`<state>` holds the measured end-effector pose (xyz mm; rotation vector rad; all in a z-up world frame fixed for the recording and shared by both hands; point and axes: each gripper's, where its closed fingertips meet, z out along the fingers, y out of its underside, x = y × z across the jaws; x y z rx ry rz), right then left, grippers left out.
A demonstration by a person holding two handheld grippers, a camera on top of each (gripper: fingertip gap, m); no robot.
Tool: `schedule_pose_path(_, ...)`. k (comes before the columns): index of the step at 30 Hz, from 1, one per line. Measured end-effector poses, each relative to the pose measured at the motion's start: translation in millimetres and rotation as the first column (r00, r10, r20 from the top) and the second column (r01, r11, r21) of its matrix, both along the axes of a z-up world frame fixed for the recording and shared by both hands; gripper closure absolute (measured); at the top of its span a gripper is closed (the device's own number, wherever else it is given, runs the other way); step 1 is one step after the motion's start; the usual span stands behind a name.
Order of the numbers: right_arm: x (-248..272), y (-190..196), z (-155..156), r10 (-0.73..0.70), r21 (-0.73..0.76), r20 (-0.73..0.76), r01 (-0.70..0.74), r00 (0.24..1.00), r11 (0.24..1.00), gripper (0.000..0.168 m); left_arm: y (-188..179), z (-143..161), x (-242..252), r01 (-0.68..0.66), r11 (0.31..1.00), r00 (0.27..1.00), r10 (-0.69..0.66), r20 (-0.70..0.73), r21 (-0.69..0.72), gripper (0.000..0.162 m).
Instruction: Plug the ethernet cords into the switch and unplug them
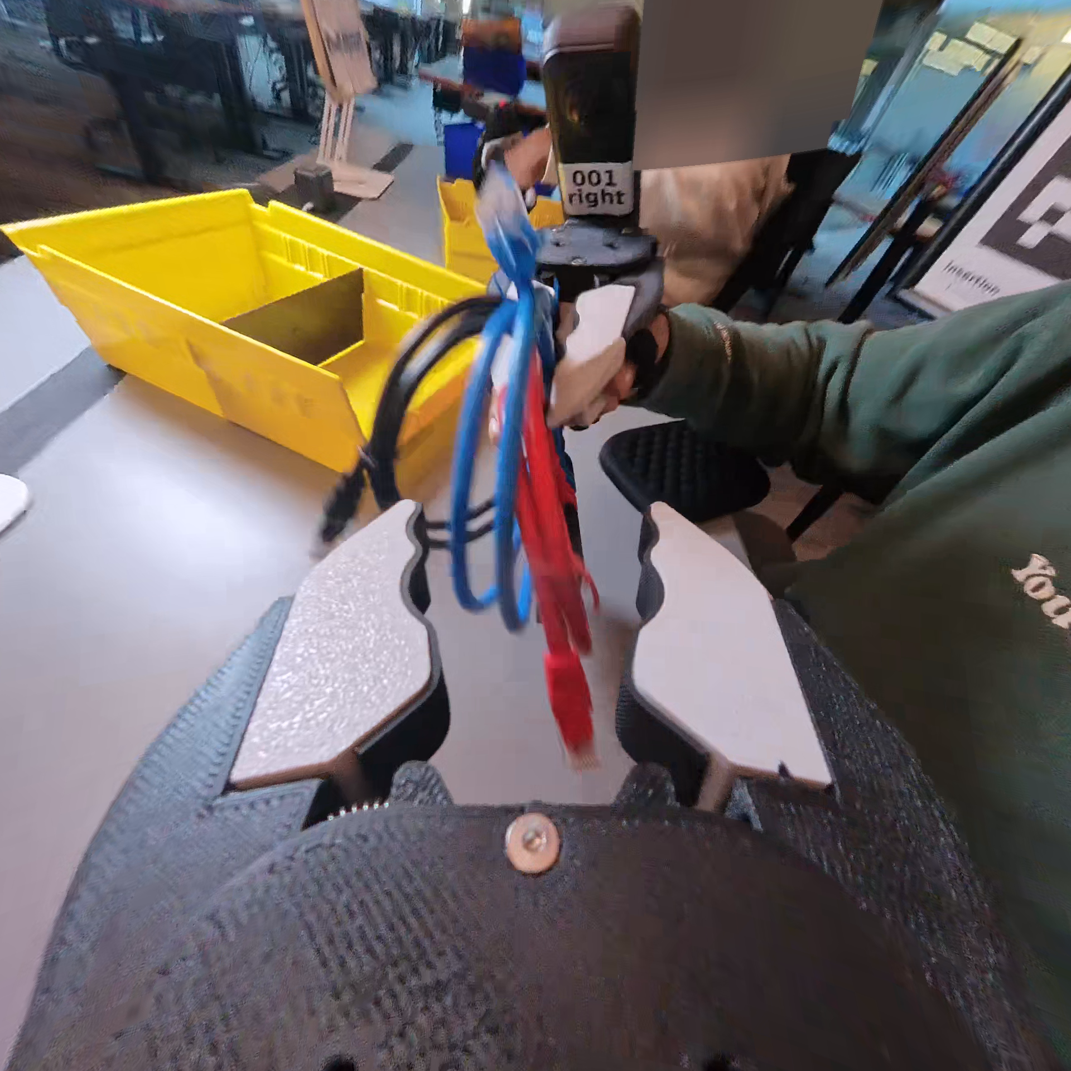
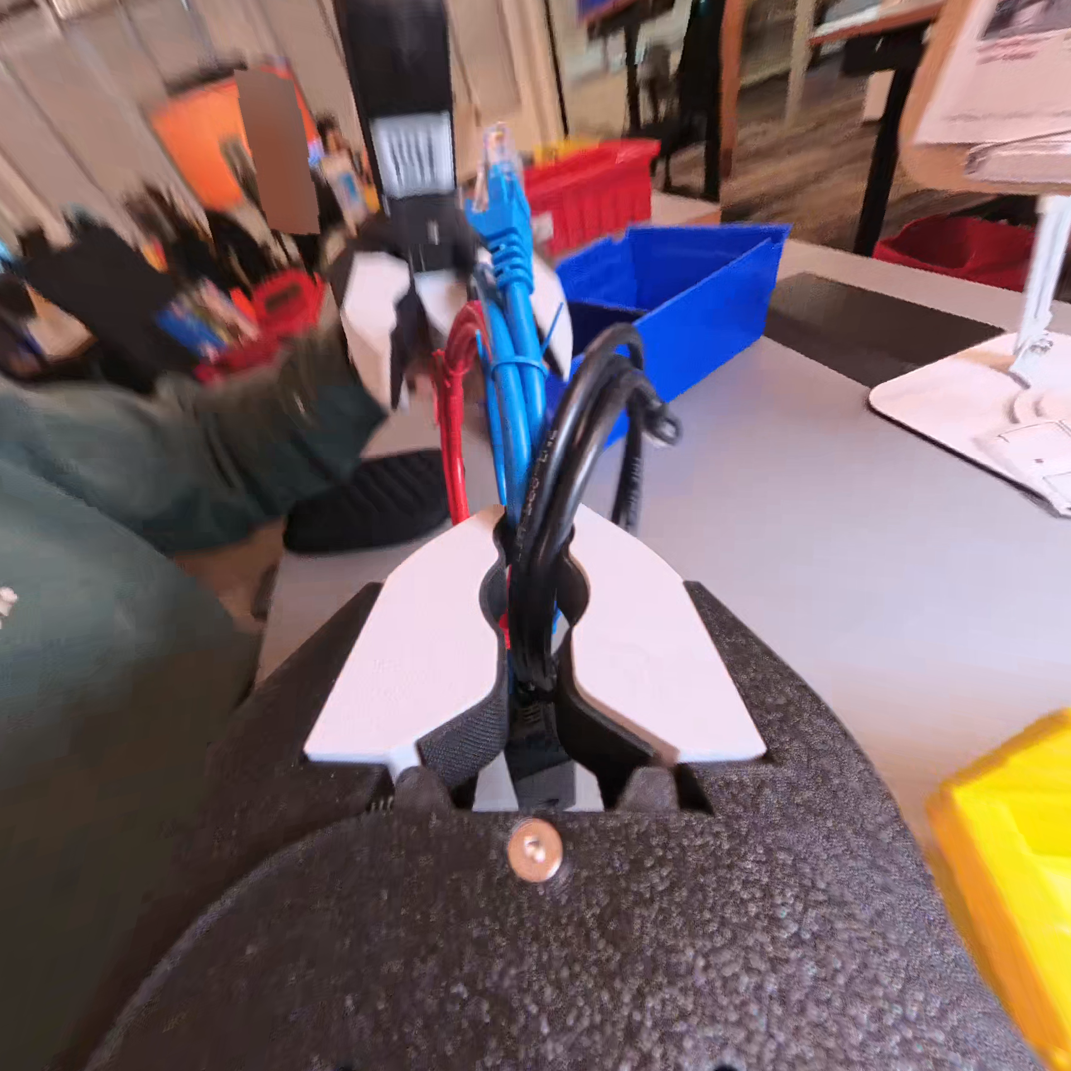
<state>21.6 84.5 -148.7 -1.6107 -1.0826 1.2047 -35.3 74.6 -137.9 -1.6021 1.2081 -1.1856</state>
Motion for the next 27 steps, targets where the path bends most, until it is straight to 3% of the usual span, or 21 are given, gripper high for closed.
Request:
schedule_pose_path(3,9.2,6.4,16.4,-0.082,-0.092,-0.191,0.065,0.978,0.994,0.156,-7.1,-26.4,5.5,0.012,0.997,0.998,-0.007,0.066,-0.078,0.08)
schedule_pose_path(6,3.6,-9.0,35.3,-0.024,-0.126,-0.355,-0.023,0.935,0.992,0.156,-6.7,-43.6,32.5,0.015,0.989,0.998,-0.006,0.064,-0.149,0.072)
schedule_pose_path(9,5.8,-20.0,51.2,0.016,-0.082,-0.44,-0.058,0.898,0.995,0.156,-11.9,-30.0,50.5,0.14,0.951,0.967,-0.07,0.247,-0.276,0.07)
schedule_pose_path(12,11.0,-31.3,51.4,0.081,-0.067,-0.439,-0.123,0.895,0.99,0.156,-9.5,-10.6,55.3,0.22,0.921,0.905,-0.07,0.419,-0.323,0.081)
schedule_pose_path(13,12.5,-36.9,51.0,0.11,-0.068,-0.443,-0.155,0.89,0.986,0.155,-8.2,-14.1,56.9,0.216,0.917,0.911,-0.066,0.408,-0.335,0.098)
schedule_pose_path(15,11.6,-43.4,42.2,0.129,-0.073,-0.378,-0.169,0.917,0.983,0.155,-2.0,-29.0,54.7,0.133,0.942,0.949,-0.032,0.313,-0.308,0.144)
schedule_pose_path(16,10.3,-43.4,33.4,0.115,-0.058,-0.307,-0.14,0.945,0.989,0.154,1.0,-34.8,51.2,0.087,0.958,0.964,-0.012,0.265,-0.272,0.152)
schedule_pose_path(19,10.6,-35.7,14.0,0.019,0.024,-0.107,-0.016,0.994,1.0,0.145,8.9,-43.6,36.6,-0.027,0.969,0.99,0.06,0.129,-0.247,0.151)
schedule_pose_path(23,6.8,-21.9,10.3,-0.108,0.095,0.073,0.1,0.991,0.99,0.124,10.4,-46.6,24.5,-0.117,0.969,0.99,0.131,0.049,-0.216,0.152)
schedule_pose_path(27,-1.3,-18.2,6.4,-0.14,0.261,0.262,0.069,0.955,0.963,0.143,6.4,-47.3,19.0,-0.164,0.967,0.985,0.173,0.03,-0.193,0.152)
